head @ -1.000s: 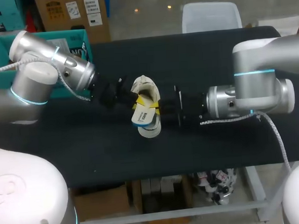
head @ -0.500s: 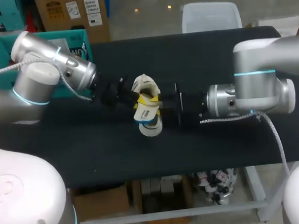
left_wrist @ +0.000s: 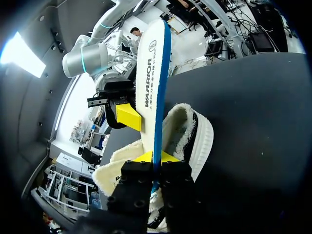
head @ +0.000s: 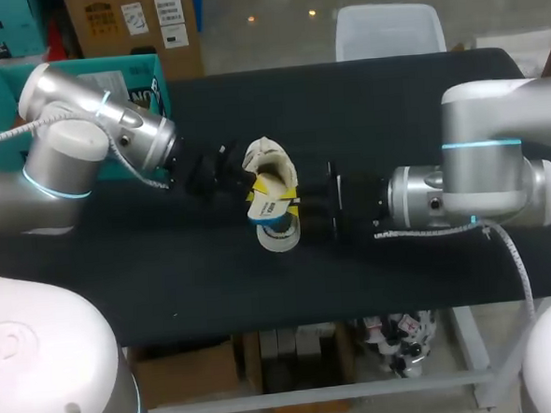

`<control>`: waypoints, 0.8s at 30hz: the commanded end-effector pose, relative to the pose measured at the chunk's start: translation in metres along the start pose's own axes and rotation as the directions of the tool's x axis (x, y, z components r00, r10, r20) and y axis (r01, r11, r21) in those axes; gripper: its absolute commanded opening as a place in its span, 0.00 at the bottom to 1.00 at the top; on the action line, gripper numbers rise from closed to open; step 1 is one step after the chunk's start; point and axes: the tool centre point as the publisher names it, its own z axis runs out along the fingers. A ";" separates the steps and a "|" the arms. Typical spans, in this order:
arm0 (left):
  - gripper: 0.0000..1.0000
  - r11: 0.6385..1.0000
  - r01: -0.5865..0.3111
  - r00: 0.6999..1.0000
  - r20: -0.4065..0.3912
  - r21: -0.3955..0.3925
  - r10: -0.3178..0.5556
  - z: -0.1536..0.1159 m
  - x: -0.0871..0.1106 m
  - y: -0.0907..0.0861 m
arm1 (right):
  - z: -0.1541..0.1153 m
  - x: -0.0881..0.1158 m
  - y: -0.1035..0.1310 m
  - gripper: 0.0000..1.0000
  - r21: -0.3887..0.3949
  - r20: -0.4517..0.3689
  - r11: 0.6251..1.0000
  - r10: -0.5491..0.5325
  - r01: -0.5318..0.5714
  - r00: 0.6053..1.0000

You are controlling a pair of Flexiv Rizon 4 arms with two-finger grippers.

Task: Open the shoe tongue, take the insole out of the shoe, put the insole back into the shoe, and pack the shoe into the shoebox

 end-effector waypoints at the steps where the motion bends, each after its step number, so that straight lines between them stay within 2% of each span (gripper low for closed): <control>1: 0.00 1.000 0.001 1.000 0.006 -0.013 -0.001 0.001 0.001 -0.002 | 0.002 -0.003 0.002 0.00 0.021 -0.003 1.000 -0.001 0.002 1.000; 4: 0.00 1.000 0.005 1.000 0.006 -0.017 -0.005 0.000 0.001 -0.003 | 0.004 -0.004 0.003 0.00 0.028 -0.001 1.000 -0.001 0.002 1.000; 5: 0.22 1.000 0.006 1.000 0.006 -0.017 -0.006 -0.001 0.000 -0.005 | 0.006 -0.004 0.003 0.00 0.031 0.002 1.000 -0.002 0.002 1.000; 7: 0.47 1.000 0.008 1.000 0.006 -0.018 -0.008 -0.002 0.000 -0.010 | 0.006 -0.004 0.003 0.00 0.032 0.004 0.999 -0.002 0.002 1.000; 8: 0.79 1.000 0.007 1.000 0.006 -0.017 -0.007 -0.003 0.000 -0.013 | 0.006 -0.004 0.003 0.00 0.033 0.004 0.999 -0.003 0.003 1.000; 9: 0.81 1.000 0.004 1.000 0.008 -0.016 -0.004 -0.004 0.000 -0.016 | 0.006 -0.004 0.003 0.00 0.032 0.005 0.999 -0.004 0.004 1.000; 10: 0.78 1.000 -0.001 1.000 0.009 -0.013 0.001 -0.005 -0.001 -0.020 | 0.005 -0.004 0.003 0.00 0.032 0.005 0.999 -0.005 0.005 1.000; 12: 0.45 1.000 -0.013 1.000 0.008 -0.009 0.013 -0.007 -0.001 -0.026 | 0.005 -0.003 0.003 0.00 0.030 0.005 1.000 -0.006 0.006 1.000; 13: 0.38 1.000 -0.016 1.000 0.009 -0.007 0.016 -0.007 -0.001 -0.028 | 0.004 -0.003 0.003 0.00 0.030 0.005 1.000 -0.006 0.006 1.000; 14: 0.00 1.000 -0.023 1.000 0.006 -0.006 0.023 -0.007 -0.001 -0.031 | 0.004 -0.003 0.003 0.00 0.029 0.005 1.000 -0.007 0.007 1.000; 24: 0.00 0.998 -0.064 0.998 -0.027 -0.006 0.064 -0.001 0.000 -0.032 | 0.005 -0.001 0.006 0.00 0.038 0.046 0.999 -0.040 0.039 0.998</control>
